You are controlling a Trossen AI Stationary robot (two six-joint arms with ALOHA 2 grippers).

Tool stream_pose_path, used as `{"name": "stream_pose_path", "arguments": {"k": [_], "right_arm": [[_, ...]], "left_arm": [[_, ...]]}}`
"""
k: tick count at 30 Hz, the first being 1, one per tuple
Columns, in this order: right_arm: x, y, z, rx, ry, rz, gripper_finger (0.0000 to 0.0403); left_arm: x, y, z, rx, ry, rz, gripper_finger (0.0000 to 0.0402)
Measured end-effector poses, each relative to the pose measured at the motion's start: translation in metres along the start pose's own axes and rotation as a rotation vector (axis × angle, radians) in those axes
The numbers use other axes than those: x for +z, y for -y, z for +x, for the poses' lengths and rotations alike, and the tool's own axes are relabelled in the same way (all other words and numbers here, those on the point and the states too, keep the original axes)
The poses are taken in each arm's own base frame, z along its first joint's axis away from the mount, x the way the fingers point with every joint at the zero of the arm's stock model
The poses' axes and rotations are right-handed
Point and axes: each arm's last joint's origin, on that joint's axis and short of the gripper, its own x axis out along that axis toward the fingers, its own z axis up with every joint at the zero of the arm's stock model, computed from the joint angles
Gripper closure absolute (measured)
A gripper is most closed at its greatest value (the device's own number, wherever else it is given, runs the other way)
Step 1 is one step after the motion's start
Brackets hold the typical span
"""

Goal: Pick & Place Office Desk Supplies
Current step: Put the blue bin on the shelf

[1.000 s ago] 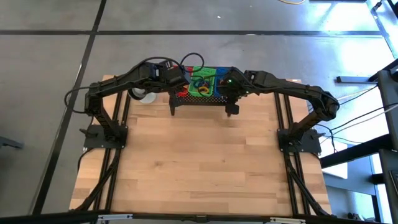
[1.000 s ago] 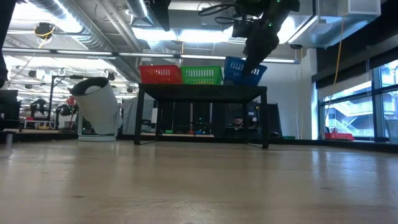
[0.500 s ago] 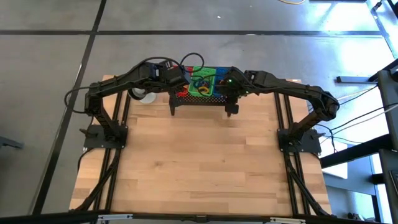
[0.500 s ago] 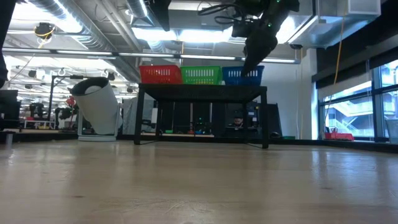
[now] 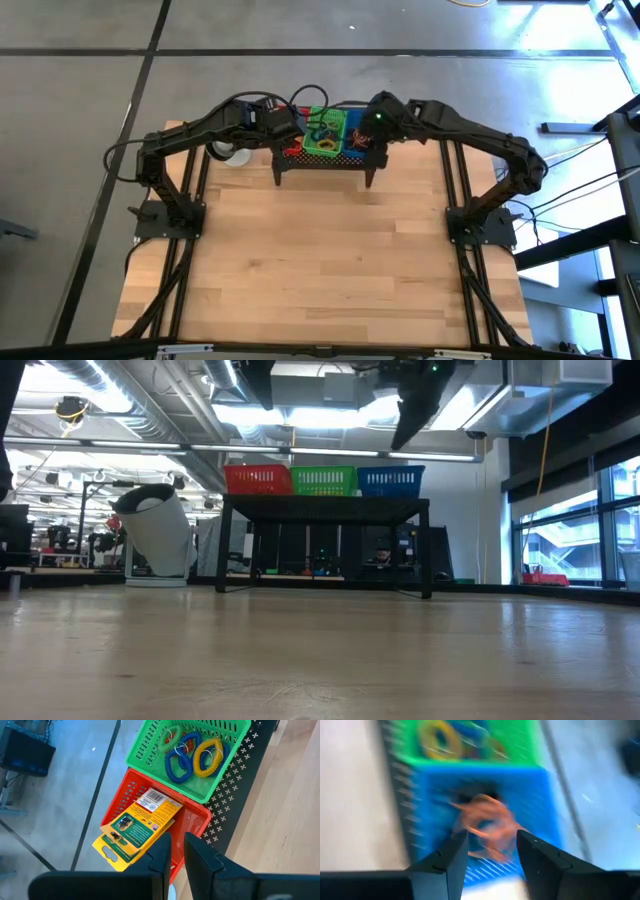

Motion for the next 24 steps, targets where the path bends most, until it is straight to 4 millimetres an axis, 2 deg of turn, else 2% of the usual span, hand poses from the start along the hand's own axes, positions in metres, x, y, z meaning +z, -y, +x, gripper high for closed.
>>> {"name": "stream_pose_path", "arguments": {"k": [3,7,13,18,24], "right_arm": [[-0.007,0.014,-0.007,-0.124,-0.091,0.069,0.0237],[-0.025,0.039,-0.003,-0.107,-0.184,0.301,0.024],[-0.038,0.07,0.001,-0.16,-0.188,0.604,0.024],[-0.042,0.078,0.004,-0.22,-0.202,0.683,0.024],[-0.04,0.077,0.028,-0.201,-0.26,0.678,0.0241]], "left_arm": [[0.0,0.0,0.0,0.0,0.0,0.005,0.0359],[0.0,0.0,0.0,0.0,0.0,0.008,0.0359],[0.0,0.0,0.0,0.0,0.0,0.009,0.0359],[0.0,0.0,0.0,-0.001,0.0,0.009,0.0359],[0.0,0.0,0.0,-0.001,0.0,0.009,0.0359]]}}
